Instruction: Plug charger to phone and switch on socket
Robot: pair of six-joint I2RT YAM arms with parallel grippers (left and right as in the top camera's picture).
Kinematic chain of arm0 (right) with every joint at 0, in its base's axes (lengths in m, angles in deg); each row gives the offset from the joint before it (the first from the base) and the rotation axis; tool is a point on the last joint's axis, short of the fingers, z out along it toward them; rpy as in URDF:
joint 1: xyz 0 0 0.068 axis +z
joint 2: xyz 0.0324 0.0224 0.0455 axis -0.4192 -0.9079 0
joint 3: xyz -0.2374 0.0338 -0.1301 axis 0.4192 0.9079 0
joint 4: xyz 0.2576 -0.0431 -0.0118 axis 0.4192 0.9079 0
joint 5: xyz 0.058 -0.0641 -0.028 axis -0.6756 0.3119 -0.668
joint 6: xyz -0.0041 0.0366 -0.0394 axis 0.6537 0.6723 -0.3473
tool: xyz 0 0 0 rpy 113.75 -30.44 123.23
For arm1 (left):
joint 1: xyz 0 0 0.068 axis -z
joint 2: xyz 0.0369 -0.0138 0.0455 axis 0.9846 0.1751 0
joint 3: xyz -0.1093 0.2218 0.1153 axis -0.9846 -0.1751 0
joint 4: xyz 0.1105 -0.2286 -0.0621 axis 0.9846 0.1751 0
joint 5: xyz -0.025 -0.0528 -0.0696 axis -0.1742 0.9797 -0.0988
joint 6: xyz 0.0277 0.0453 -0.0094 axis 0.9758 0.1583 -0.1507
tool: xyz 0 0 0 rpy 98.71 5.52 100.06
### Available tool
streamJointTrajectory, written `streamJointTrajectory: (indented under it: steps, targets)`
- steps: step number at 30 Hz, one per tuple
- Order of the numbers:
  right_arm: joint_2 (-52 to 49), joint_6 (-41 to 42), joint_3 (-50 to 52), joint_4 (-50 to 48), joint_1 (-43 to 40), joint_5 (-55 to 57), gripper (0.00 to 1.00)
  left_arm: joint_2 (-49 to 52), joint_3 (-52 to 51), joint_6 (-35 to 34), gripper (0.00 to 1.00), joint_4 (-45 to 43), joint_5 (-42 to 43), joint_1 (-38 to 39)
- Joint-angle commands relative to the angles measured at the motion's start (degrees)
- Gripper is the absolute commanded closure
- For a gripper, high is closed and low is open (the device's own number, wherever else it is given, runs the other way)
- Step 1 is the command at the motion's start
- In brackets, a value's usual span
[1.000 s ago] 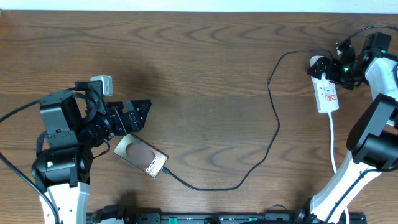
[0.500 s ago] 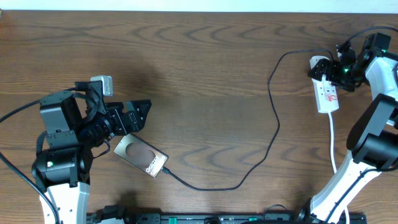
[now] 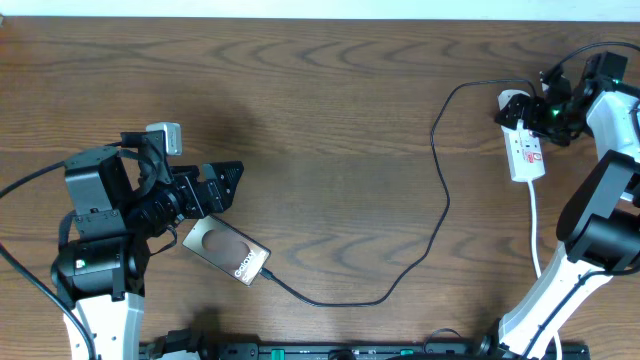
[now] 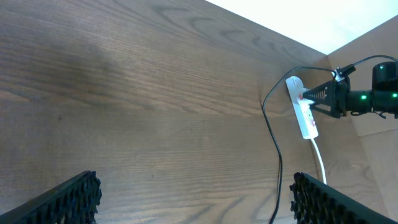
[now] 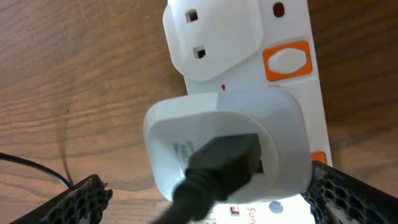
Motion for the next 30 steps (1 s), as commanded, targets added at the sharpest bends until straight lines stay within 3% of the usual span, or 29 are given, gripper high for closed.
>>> streamJointTrajectory:
  steps: [1, 30]
  targets:
    - [-1.36, -0.92, -0.37, -0.31, 1.18, -1.01, 0.01, -0.31, 0.90, -0.26, 0.04, 0.00, -0.76, 0.24]
    - [-2.10, 0.35, 0.55, -0.35, 1.51, -5.99, 0.01, -0.31, 0.90, -0.26, 0.04, 0.22, -0.76, 0.24]
